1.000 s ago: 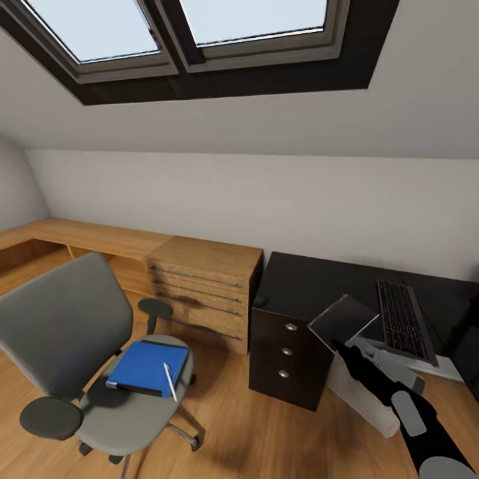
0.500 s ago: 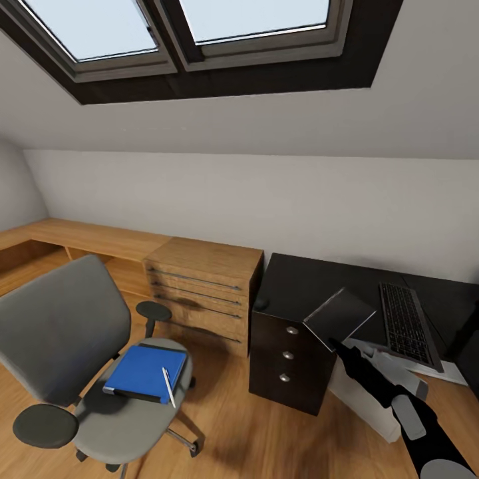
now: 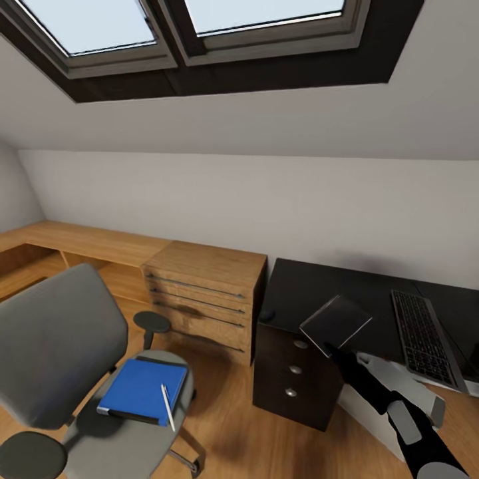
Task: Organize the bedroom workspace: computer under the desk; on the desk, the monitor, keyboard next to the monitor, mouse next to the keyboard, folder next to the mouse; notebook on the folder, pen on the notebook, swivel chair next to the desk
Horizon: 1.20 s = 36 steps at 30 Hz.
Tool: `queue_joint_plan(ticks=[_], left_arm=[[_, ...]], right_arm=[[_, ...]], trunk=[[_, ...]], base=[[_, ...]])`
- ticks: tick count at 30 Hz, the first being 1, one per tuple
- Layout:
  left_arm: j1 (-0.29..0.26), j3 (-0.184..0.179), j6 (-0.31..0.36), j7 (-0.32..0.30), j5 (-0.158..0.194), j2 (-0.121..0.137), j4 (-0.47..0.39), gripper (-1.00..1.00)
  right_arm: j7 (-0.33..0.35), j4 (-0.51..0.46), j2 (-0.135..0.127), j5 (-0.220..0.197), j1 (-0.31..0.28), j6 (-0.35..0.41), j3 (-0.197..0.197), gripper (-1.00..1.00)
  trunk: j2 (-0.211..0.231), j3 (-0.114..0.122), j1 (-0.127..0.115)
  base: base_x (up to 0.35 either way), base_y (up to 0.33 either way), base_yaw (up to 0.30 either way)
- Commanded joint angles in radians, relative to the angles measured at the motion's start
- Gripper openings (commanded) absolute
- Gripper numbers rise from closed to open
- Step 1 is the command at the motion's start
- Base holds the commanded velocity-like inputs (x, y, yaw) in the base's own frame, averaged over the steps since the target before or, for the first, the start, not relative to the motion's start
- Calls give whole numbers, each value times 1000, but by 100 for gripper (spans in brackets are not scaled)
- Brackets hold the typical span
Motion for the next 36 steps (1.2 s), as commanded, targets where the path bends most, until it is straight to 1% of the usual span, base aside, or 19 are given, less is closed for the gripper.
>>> queue_joint_plan(ticks=[1,6,13,26,29,31,36], left_arm=[[-1,-8,-3,-1,9,0,0,100],[0,-8,-2,0,9,1,0,100],[0,-8,3,1,9,1,0,100],[0,-8,14,1,9,0,0,100],[-1,-8,15,0,9,1,0,100],[-1,-8,20,0,9,1,0,100],[0,-9,24,0,9,0,0,100]], right_arm=[[2,9,1,-8,-1,7,-2,-100],[2,23,2,-11,-1,5,-2,-100],[2,26,3,-12,-1,5,-3,-100],[1,26,3,-12,-1,5,-3,-100],[1,28,5,-8,-1,4,-2,-100],[-1,29,9,-3,-1,-2,1,-100],[0,29,12,10,-1,-9,7,-100]], trunk=[[-1,-1,0],[-1,-1,0],[-1,-1,0],[-1,-1,0],[-1,-1,0],[-1,-1,0],[-1,-1,0]], base=[[168,4,0],[112,2,0],[26,-25,0],[1,-242,0],[47,18,0],[188,98,0],[180,47,0]])
